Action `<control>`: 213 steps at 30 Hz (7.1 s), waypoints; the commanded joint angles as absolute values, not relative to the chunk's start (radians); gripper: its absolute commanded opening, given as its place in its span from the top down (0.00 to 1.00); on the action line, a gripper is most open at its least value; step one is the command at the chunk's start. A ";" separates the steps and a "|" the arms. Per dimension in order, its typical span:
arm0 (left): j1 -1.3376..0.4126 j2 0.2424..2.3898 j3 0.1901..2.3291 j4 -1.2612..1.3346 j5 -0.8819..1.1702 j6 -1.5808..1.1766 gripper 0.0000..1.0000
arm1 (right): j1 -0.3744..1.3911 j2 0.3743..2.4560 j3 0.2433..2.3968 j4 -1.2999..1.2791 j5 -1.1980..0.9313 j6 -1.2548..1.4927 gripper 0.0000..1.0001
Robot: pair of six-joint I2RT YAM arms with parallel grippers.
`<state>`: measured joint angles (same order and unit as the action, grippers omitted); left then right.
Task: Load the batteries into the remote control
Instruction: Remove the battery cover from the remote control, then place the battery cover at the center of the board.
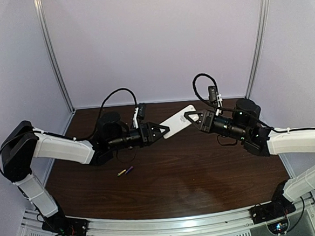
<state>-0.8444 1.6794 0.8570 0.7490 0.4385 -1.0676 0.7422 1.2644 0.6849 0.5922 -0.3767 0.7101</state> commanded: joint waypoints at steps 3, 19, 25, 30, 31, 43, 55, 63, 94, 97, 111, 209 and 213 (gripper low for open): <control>-0.843 1.703 0.833 0.802 0.435 -1.078 0.71 | 0.746 1.261 0.681 0.645 -0.388 0.721 1.00; -0.833 1.678 0.807 0.879 0.479 -1.032 0.59 | 0.692 1.238 0.644 0.713 -0.440 0.810 1.00; -0.827 1.675 0.798 0.857 0.457 -1.034 0.65 | 0.681 1.234 0.637 0.732 -0.456 0.830 1.00; -0.825 1.671 0.793 0.853 0.447 -1.033 0.74 | 0.678 1.229 0.634 0.734 -0.461 0.837 1.00; -0.825 1.670 0.793 0.856 0.450 -1.029 0.75 | 0.677 1.228 0.635 0.727 -0.457 0.832 1.00; -0.829 1.648 0.797 0.892 0.486 -1.006 0.93 | 0.675 1.205 0.640 0.573 -0.331 0.765 1.00; -0.830 1.647 0.769 0.956 0.484 -1.029 1.00 | 0.647 1.204 0.623 0.588 -0.334 0.794 1.00; -0.829 1.661 0.766 0.980 0.482 -1.032 0.72 | 0.633 1.209 0.617 0.623 -0.375 0.822 1.00; -0.836 1.760 0.943 0.836 0.480 -0.992 0.72 | 0.639 1.254 0.608 0.691 -0.425 0.840 1.00; -0.836 1.756 0.930 0.888 0.499 -1.009 0.79 | 0.638 1.246 0.615 0.651 -0.401 0.819 1.00; -0.842 1.731 0.912 0.848 0.459 -0.995 0.68 | 0.639 1.214 0.620 0.589 -0.357 0.795 1.00; -0.725 1.864 1.117 -0.010 0.250 -0.541 0.99 | 0.473 1.099 0.517 0.493 -0.499 0.783 1.00; -0.784 1.877 1.261 -0.257 -0.008 -0.377 0.99 | 0.471 1.087 0.519 0.480 -0.491 0.775 1.00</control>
<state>-0.7280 1.9026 1.1519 0.0391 0.2867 -0.6083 0.4797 1.1034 0.5301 0.4641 -0.4923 0.7898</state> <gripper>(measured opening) 0.108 0.155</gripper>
